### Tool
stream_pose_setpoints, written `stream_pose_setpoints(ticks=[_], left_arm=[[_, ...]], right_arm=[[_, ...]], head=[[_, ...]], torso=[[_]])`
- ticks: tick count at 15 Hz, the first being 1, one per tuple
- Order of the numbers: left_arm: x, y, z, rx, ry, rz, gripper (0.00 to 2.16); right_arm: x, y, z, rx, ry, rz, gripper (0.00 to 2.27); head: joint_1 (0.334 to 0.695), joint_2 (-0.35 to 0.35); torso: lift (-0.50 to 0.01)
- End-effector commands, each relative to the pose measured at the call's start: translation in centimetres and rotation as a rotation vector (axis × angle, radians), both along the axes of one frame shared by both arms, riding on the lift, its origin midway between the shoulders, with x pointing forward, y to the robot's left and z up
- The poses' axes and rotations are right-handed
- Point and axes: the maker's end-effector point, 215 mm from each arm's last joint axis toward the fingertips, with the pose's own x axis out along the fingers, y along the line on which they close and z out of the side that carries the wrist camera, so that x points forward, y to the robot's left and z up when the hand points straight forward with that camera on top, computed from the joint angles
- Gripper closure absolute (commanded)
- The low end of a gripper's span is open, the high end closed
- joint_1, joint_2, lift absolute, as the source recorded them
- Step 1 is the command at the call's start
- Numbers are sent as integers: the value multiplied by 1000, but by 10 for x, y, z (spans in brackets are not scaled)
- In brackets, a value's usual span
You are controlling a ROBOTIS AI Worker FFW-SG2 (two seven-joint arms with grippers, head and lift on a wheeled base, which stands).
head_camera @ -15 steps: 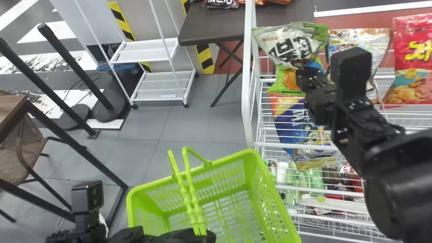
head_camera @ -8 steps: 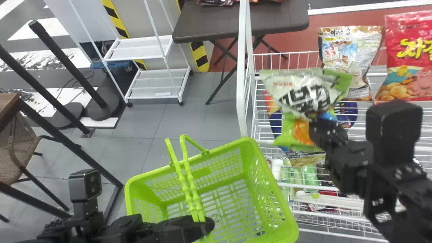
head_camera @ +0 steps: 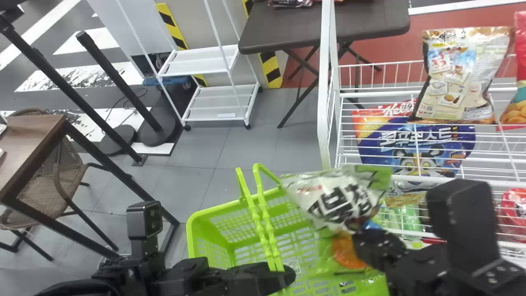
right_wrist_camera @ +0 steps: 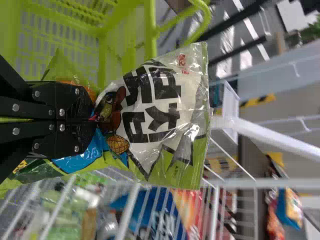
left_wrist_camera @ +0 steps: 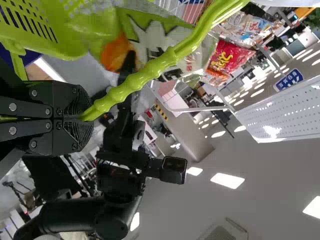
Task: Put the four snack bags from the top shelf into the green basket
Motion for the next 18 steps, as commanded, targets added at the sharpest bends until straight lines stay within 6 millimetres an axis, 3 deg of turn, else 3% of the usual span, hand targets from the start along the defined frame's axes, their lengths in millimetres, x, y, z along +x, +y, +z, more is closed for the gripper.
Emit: stream_pose_setpoints(ticks=[1, 5, 6, 7, 8, 9, 10, 12, 14, 16, 18], left_arm=[[-3, -8, 1, -16, 7, -24, 2148], [-6, -19, 4, -25, 19, -46, 2148], [-6, -20, 5, -25, 17, -47, 2148], [-6, -21, 6, -27, 19, -47, 2148], [-6, -21, 6, -27, 19, -47, 2148], [-6, -21, 6, -27, 18, -45, 2148], [-6, -21, 6, -27, 18, -45, 2148], [-6, -21, 6, -29, 17, -46, 2148], [-6, -24, 7, -34, 16, -51, 2148], [-5, -25, 7, -37, 15, -55, 2148], [-5, -27, 8, -39, 13, -59, 2148]], right_arm=[[-14, 34, -9, 14, 45, 94, 2246], [-23, 95, -49, -32, 109, 219, 2216], [-26, 108, -66, -58, 134, 251, 2000], [-26, 115, -79, -87, 145, 278, 1615], [-28, 118, -86, -95, 155, 298, 566], [-24, 116, -85, -95, 148, 295, -2], [-22, 109, -84, -90, 147, 283, -2], [-9, 79, -62, -26, 155, 221, -2], [-3, 24, -47, -9, 188, 147, 33], [37, -42, -15, -6, 93, -22, 43], [87, -117, -3, -78, 12, -194, 43]], head=[[695, 350], [695, 350], [695, 350], [695, 350], [695, 350], [695, 350], [695, 350], [695, 350], [695, 350], [695, 350], [695, 350]], torso=[[-6], [-6], [-6], [-6], [-6], [-6], [-6], [-6], [-6], [-6], [-6]])
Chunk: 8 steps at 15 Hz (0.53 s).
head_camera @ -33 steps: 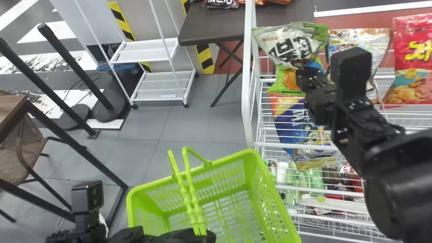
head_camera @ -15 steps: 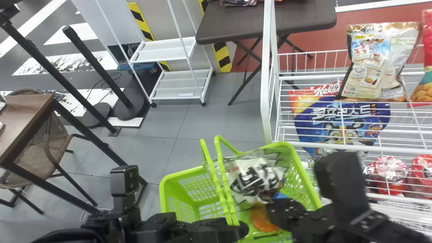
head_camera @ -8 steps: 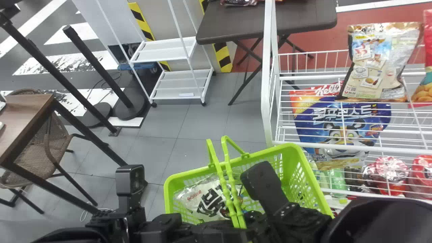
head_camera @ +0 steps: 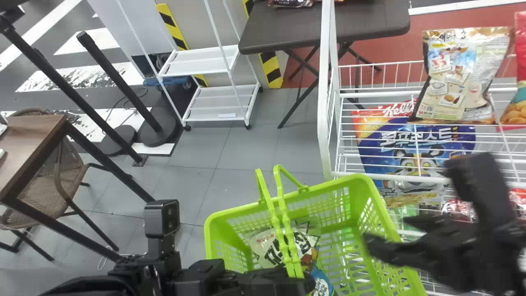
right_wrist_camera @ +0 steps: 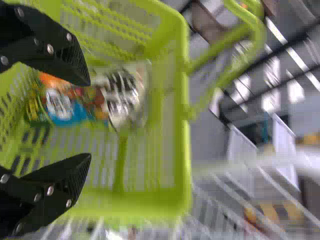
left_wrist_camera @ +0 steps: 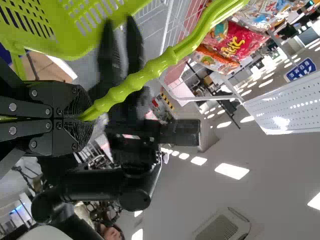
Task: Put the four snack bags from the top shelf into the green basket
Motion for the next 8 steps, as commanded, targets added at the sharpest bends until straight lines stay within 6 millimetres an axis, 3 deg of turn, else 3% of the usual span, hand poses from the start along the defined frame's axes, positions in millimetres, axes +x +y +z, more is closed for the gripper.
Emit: stream_pose_setpoints(ticks=[1, 2, 3, 4, 5, 8], left_arm=[[-2, -2, 2, -12, -1, -11, 2148], [-3, -4, 1, -16, 1, -13, 2148], [-3, -4, 1, -18, 3, -14, 2148], [-3, -5, 1, -19, 3, -17, 2148], [-4, -5, -1, -20, 9, -15, 2148], [-6, -4, -5, -20, 16, -12, 2148]], right_arm=[[56, -78, 15, -78, -88, -171, 43], [86, -101, 20, -91, -136, -230, 43], [123, -118, 32, -80, -225, -283, 43], [150, -128, 38, -65, -286, -312, 43], [181, -138, 41, -54, -344, -337, 43], [243, -148, 28, -51, -408, -370, 43]], head=[[695, 312], [695, 246], [695, 121], [695, 70], [695, 37], [695, -31]], torso=[[-6], [-6], [-6], [-6], [-6], [-6]])
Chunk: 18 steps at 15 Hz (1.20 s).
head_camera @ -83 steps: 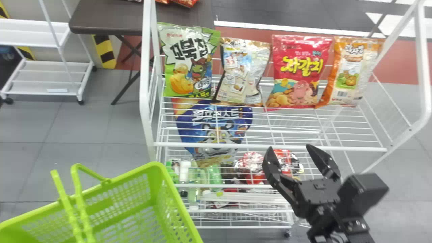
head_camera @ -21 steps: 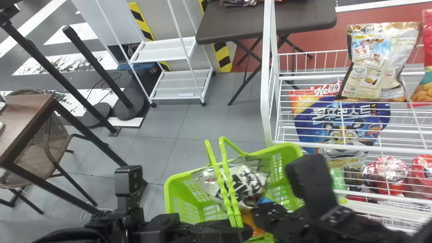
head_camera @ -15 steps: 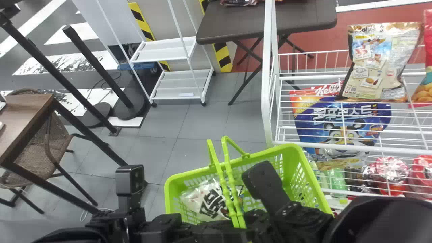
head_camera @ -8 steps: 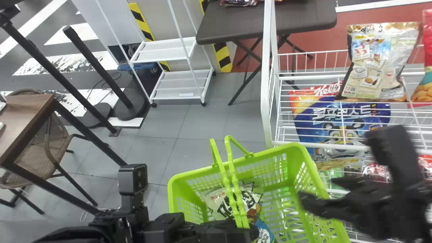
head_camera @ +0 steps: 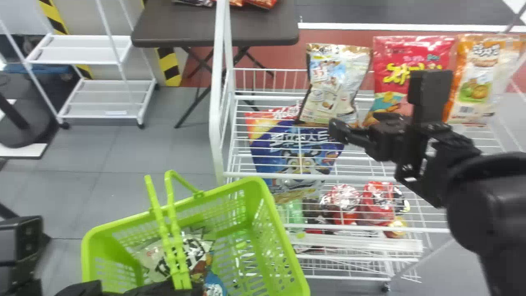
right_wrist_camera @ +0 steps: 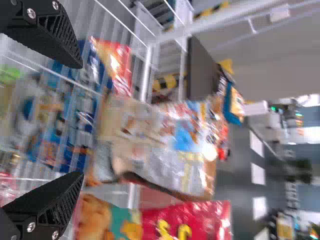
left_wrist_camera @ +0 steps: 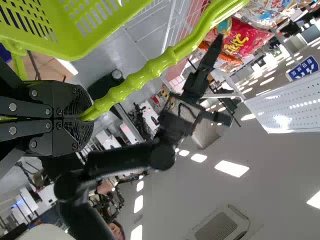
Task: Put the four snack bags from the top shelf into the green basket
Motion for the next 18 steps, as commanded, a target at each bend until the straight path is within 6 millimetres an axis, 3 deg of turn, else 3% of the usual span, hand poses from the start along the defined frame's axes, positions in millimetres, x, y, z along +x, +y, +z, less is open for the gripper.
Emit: stream_pose_setpoints(ticks=[1, 3, 5, 7, 8, 9, 12, 15, 18], left_arm=[[-2, 1, -1, -9, 1, -3, 2148], [-2, 2, -4, -10, 5, 0, 2148], [-2, 4, -6, -10, 7, 5, 2148], [-1, 6, -6, -6, 4, 9, 2148], [-1, 7, -8, -8, 10, 13, 2148], [0, 8, -9, -8, 11, 14, 2148], [0, 7, -10, -10, 13, 9, 2148], [-2, 8, -11, -5, 16, 8, 2148], [-2, 8, -10, -4, 16, 7, 2148]], right_arm=[[48, -6, -13, -18, -40, -23, 43], [74, 0, -26, -26, -50, -16, 66], [84, 11, -41, -47, -17, 2, 218], [85, 18, -46, -44, -4, 23, 1025], [84, 17, -47, -47, -3, 14, 1767], [81, 16, -51, -57, 2, 8, 2162], [71, 10, -44, -45, -20, -15, 2246], [59, 7, -21, -12, -63, -20, 2250], [36, 23, 5, 20, -77, 23, 2250]], head=[[695, -38], [695, -42], [695, -34], [695, -21], [695, -13], [695, -7], [695, -6], [695, -12], [695, -9]], torso=[[-6], [-6], [-6], [-6], [-6], [-6], [-6], [-6], [-6]])
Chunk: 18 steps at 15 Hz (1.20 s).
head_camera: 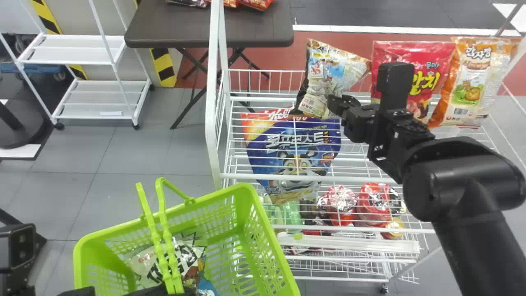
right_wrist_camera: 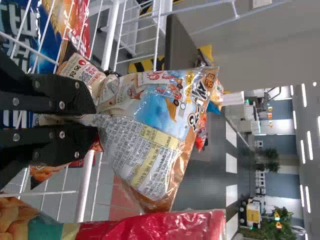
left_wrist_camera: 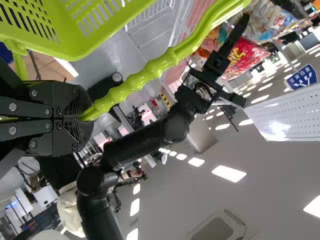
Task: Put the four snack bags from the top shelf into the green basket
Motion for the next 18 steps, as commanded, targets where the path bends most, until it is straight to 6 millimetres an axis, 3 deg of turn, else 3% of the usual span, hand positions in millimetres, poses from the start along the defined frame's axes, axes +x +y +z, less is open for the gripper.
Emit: stream_pose_setpoints(ticks=[1, 3, 5, 9, 11, 14, 16, 18], left_arm=[[-2, -1, 3, -10, -2, -8, 2148], [-3, -1, 3, -10, -4, -12, 2148], [-4, -2, 4, -11, -4, -12, 2148], [-3, 2, 3, -6, -2, -7, 2148], [-2, 2, 4, -5, -6, -8, 2148], [2, -1, 7, -9, -19, -14, 2148], [3, -3, 8, -14, -15, -16, 2148], [5, -5, 9, -16, -16, -20, 2148]], right_arm=[[-23, 17, 21, 32, -7, 44, 2250], [-42, 33, 29, 54, 10, 92, 2250], [-65, 57, 23, 78, 81, 164, 2246], [-159, 109, -1, 109, 329, 325, 2250], [-217, 123, -10, 110, 461, 404, 2246], [-276, 140, -10, 115, 578, 510, 2246], [-289, 157, -4, 145, 589, 567, 2246], [-303, 178, -9, 153, 620, 624, 2246]], head=[[695, -6], [695, 14], [695, 36], [695, 123], [695, 168], [695, 248], [695, 280], [695, 329]], torso=[[-6], [-6], [-6], [-6], [-6], [-6], [-6], [-6]])
